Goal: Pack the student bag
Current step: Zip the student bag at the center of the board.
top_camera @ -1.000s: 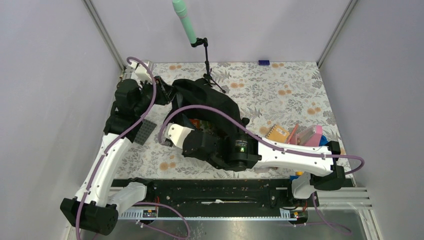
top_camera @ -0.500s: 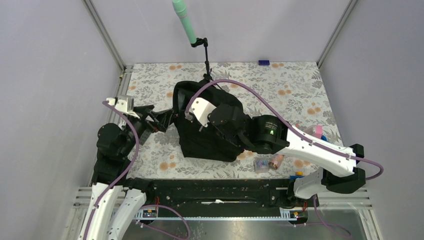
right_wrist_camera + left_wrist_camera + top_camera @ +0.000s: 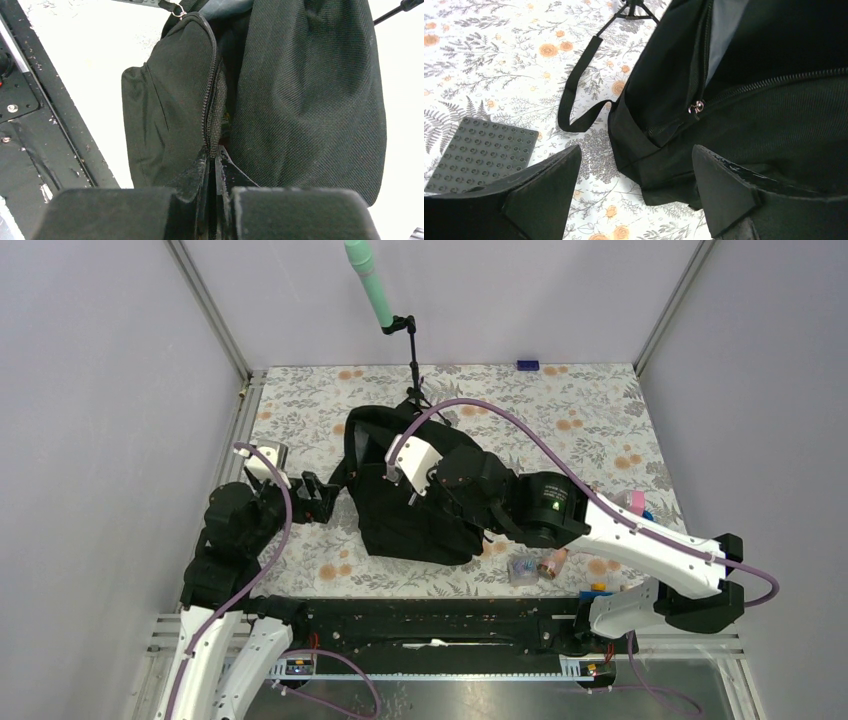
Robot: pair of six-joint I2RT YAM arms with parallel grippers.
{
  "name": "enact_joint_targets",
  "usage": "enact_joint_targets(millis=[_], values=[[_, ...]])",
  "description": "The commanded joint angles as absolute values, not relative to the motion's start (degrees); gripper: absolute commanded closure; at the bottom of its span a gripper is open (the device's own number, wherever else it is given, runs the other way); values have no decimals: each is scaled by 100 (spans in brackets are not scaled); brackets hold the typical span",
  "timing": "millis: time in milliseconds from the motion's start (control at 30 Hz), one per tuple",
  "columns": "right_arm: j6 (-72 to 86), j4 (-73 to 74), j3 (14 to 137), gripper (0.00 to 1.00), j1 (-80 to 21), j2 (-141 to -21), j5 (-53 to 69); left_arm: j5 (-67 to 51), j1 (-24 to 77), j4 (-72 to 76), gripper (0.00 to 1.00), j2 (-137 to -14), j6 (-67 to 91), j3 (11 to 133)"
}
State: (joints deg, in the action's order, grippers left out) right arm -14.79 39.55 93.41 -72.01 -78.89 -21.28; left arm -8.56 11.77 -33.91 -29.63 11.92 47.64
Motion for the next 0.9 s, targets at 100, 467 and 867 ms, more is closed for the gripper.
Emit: enact_joint_targets(millis=[100, 467, 867], values=[[-1402, 3600, 9152, 100, -7129, -7480, -1796, -1634, 1160, -3226, 26, -3124, 117, 4839], [-1383, 3562, 9097, 100, -7111, -7440, -1526, -2196, 1168, -2730, 37, -3471, -228, 4613], [-1354, 3562, 9123, 100, -7115, -7515, -1389, -2623, 1178, -2551, 64, -3950, -192, 4679]])
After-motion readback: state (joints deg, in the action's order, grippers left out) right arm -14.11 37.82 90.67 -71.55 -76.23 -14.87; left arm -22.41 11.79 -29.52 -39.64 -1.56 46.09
